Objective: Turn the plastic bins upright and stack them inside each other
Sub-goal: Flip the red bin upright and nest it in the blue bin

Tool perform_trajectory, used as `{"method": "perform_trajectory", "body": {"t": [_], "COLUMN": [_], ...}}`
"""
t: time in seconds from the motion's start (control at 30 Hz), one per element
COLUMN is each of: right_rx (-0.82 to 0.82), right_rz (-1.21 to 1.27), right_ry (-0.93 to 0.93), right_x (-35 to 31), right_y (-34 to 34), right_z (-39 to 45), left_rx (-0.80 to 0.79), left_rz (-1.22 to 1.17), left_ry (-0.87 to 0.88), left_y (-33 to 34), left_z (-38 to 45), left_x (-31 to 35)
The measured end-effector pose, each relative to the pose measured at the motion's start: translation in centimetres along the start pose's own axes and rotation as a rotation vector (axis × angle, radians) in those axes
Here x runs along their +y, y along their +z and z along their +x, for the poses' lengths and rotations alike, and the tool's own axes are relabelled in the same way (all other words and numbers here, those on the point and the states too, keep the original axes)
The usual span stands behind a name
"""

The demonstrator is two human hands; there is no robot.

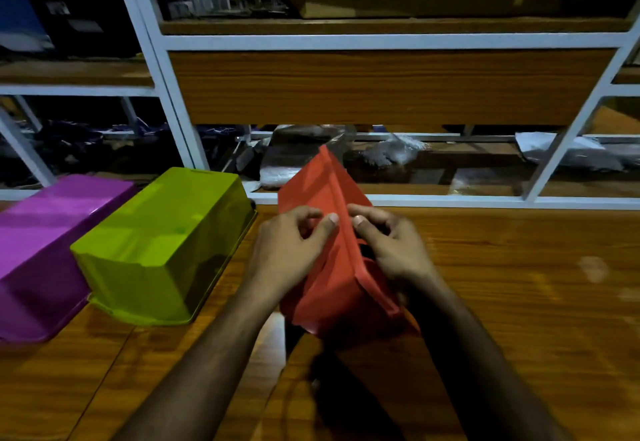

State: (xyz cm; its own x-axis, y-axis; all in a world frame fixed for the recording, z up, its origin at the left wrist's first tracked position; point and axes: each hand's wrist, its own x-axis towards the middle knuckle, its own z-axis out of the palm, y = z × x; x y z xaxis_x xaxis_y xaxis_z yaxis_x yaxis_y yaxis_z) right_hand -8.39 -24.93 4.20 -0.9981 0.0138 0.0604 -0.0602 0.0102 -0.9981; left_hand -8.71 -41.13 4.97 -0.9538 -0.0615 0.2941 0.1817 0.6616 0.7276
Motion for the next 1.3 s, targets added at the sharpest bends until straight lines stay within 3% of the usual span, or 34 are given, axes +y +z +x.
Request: {"method": "perform_trajectory", "body": {"t": [0.07, 0.13, 0.27, 0.4, 0.5, 0.6, 0.77, 1.0, 1.17, 1.3], "right_rx": [-0.124, -0.142, 0.176, 0.171, 0.082, 0.053, -0.043, -0.098, -0.035, 0.141], "right_rz": [-0.032, -0.168, -0.449, -0.718, -0.491, -0.401, -0.082, 0.099, 0.234, 0.339], "right_ry": [-0.001, -0.058, -0.091, 0.125, 0.251, 0.243, 0.353, 0.508, 0.536, 0.511], "right_x": [0.1, 0.6, 2.7, 4.3, 5.6, 6.0, 5.5, 6.0, 5.7, 5.6], "right_y": [0.0, -0.9, -4.0, -6.1, -6.5, -6.4, -6.3, -6.4, -8.2, -10.9], "right_z": [-0.1, 0.3, 2.4, 3.7, 4.0, 4.3, 4.3, 3.7, 0.4, -4.9], "left_rx": [0.006, 0.01, -0.032, -0.039, -0.042, -0.051, -0.194, -0.388, -0.524, -0.711], "left_rz": [-0.003, -0.017, -0.272, -0.469, -0.498, -0.532, -0.647, -0.791, -0.843, -0.847], "left_ry": [-0.036, -0.086, -0.216, -0.332, -0.392, -0.494, -0.645, -0.592, -0.547, -0.5], "left_y": [-0.2, -0.6, -1.5, -1.7, -1.2, -0.7, -1.3, -3.0, -2.3, -0.1], "left_z": [0.3, 0.6, 1.3, 1.3, 1.2, 1.1, 1.2, 1.8, 2.2, 2.0], "left_x": [0.0, -0.3, -2.3, -4.6, -6.9, -8.6, -10.5, -11.4, -10.7, -8.1]}}
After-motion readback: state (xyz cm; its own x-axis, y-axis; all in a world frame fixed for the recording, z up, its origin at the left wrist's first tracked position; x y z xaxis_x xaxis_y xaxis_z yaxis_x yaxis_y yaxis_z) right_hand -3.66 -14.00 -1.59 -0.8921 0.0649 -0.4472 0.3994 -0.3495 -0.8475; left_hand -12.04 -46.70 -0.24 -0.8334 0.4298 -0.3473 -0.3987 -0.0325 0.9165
